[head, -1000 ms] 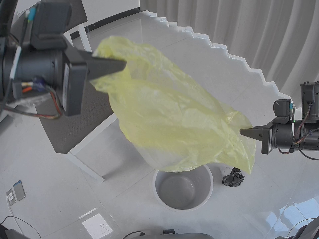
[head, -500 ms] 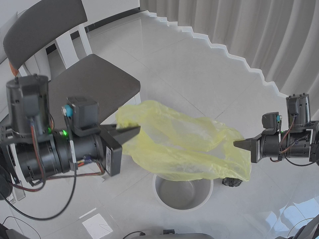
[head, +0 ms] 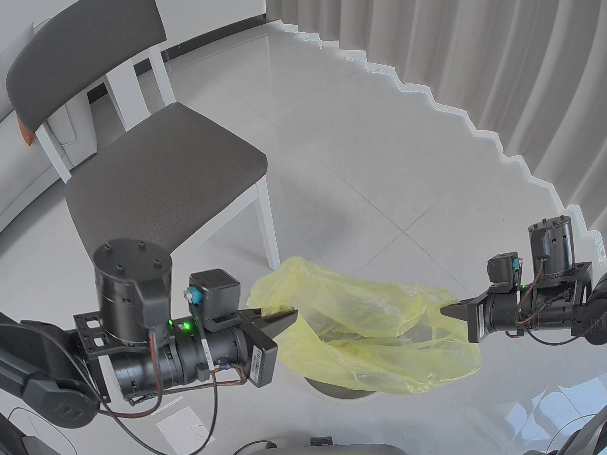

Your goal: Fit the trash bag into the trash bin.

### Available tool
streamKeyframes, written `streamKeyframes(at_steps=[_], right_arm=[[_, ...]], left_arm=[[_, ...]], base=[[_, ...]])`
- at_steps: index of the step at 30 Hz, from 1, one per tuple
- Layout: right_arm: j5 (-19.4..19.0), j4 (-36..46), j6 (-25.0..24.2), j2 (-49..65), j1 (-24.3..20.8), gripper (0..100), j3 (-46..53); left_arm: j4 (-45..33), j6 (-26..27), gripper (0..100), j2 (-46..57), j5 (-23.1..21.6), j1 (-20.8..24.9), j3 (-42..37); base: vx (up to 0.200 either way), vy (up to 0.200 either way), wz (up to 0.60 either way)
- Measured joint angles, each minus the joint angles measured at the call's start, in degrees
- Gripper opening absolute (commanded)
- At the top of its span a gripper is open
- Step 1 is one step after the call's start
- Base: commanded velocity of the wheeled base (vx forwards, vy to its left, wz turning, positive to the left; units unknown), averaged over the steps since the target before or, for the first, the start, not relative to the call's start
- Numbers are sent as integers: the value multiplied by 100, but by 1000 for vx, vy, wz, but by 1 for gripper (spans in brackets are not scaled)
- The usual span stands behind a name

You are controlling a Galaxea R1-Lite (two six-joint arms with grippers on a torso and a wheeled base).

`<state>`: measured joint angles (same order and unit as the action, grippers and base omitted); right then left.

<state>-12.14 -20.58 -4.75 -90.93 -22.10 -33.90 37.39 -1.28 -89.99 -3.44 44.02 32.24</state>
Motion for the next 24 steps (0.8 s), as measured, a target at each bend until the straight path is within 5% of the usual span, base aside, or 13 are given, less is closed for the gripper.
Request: streamKeyframes(at_steps=[18,24], right_arm=[[-57,-1109,-17,-1403,334,0,91],[-52,-1334,-6,-1783,389,0,306]], left_arm=[[2185,-517,0,-1968,-50,-163,-827],[2356,-813,0,-2233,-61,-17,-1161]], base=[[0,0,0],[0,0,0]])
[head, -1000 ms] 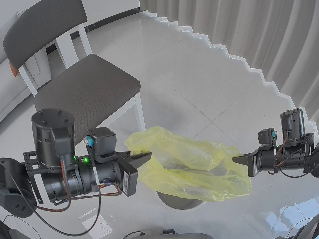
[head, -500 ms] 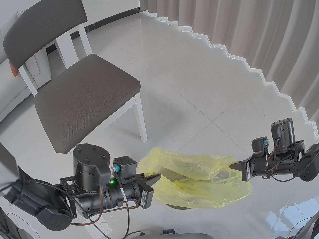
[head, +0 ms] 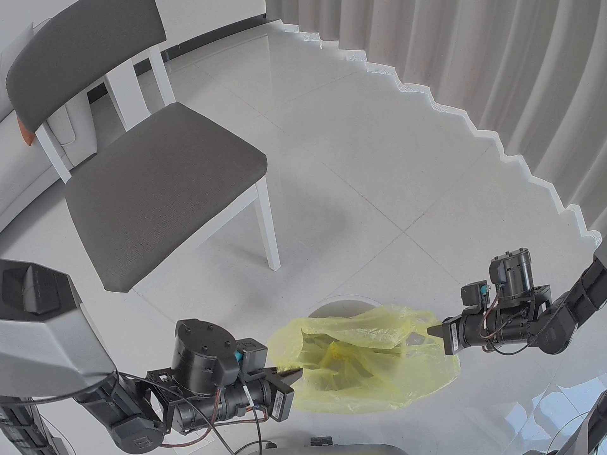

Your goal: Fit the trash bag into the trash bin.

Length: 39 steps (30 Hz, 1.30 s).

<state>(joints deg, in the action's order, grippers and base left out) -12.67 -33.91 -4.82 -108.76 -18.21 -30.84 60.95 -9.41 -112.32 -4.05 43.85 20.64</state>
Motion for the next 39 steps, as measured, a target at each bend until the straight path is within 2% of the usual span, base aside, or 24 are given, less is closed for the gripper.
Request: streamKeyframes(at_steps=[6,14,22,30,39], right_arm=[[27,-29,44,-118,17,0,315],[49,-256,50,30,5,0,775],[63,-224,59,273,6,0,935],[73,-216,55,334,5,0,962],[73,-260,52,-262,35,0,541]], left_arm=[[40,-165,0,-135,-41,105,-210],[627,-260,0,-243,-99,278,-608],[824,-389,0,-197,-85,308,-763],[914,-407,0,-256,-82,300,-894],[1169,-386,0,-892,-101,110,-656]], base=[[0,0,0],[0,0,0],[0,0,0],[0,0,0],[0,0,0]])
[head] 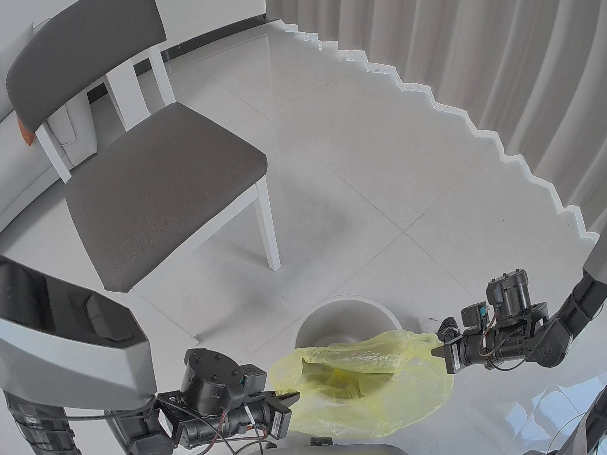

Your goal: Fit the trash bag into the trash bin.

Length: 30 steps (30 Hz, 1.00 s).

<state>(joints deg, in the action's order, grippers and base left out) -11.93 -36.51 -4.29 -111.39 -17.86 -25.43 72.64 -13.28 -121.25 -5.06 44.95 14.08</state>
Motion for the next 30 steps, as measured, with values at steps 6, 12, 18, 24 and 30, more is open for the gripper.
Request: streamKeyframes(at_steps=[6,12,18,24,30], right_arm=[[-11,-5,-2,-361,107,0,-430],[-13,6,-22,-575,227,0,-802],[-10,24,30,-560,256,0,-550],[0,13,110,-234,257,0,118],[9,9,128,212,245,0,680]], left_arm=[[22,4,0,-279,-172,-363,361],[38,4,0,-496,-200,-600,549],[119,0,0,-467,-207,-581,280],[402,-43,0,-251,-207,-223,-210],[1053,-183,0,-152,-172,149,-728]], base=[[0,0,0],[0,0,0],[0,0,0],[0,0,0],[0,0,0]])
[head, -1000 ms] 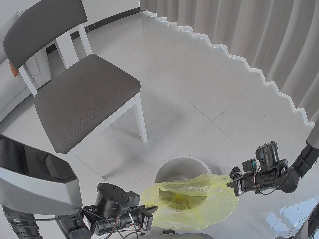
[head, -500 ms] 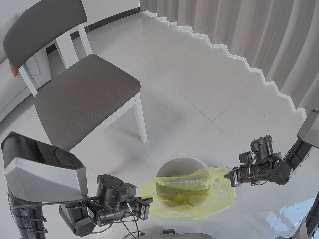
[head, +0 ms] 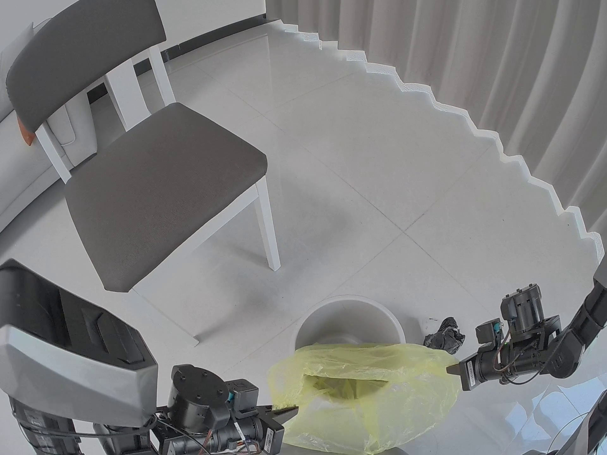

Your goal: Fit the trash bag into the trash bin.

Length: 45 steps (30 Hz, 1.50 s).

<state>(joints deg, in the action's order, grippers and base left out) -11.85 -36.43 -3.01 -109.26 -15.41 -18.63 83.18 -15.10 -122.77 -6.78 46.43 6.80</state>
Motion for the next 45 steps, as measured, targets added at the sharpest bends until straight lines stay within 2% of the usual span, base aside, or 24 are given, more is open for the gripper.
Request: streamKeyframes(at_steps=[7,14,19,27,32,34,40,45], right_arm=[[-5,-13,1,223,-2,0,229],[-9,-22,6,11,34,0,-48],[-20,-17,4,-363,113,0,-645],[-52,29,-49,-940,271,0,-1654],[-51,27,-51,-1075,318,0,-1684],[-46,22,-40,-1053,329,0,-1517],[-38,-13,4,-592,343,0,-513],[-33,-17,23,-63,375,0,171]], left_arm=[[556,-90,0,-190,11,163,-358],[578,-95,0,-484,2,169,-358],[580,-88,0,-647,-55,-95,-55],[583,-84,0,-818,-193,-788,555],[578,-96,0,-818,-204,-866,466],[583,-132,0,-780,-200,-818,341],[580,-569,0,-435,-112,-201,-254],[580,-866,0,-160,188,356,-521]], base=[[0,0,0],[0,0,0],[0,0,0],[0,0,0],[0,0,0],[0,0,0],[0,0,0],[0,0,0]])
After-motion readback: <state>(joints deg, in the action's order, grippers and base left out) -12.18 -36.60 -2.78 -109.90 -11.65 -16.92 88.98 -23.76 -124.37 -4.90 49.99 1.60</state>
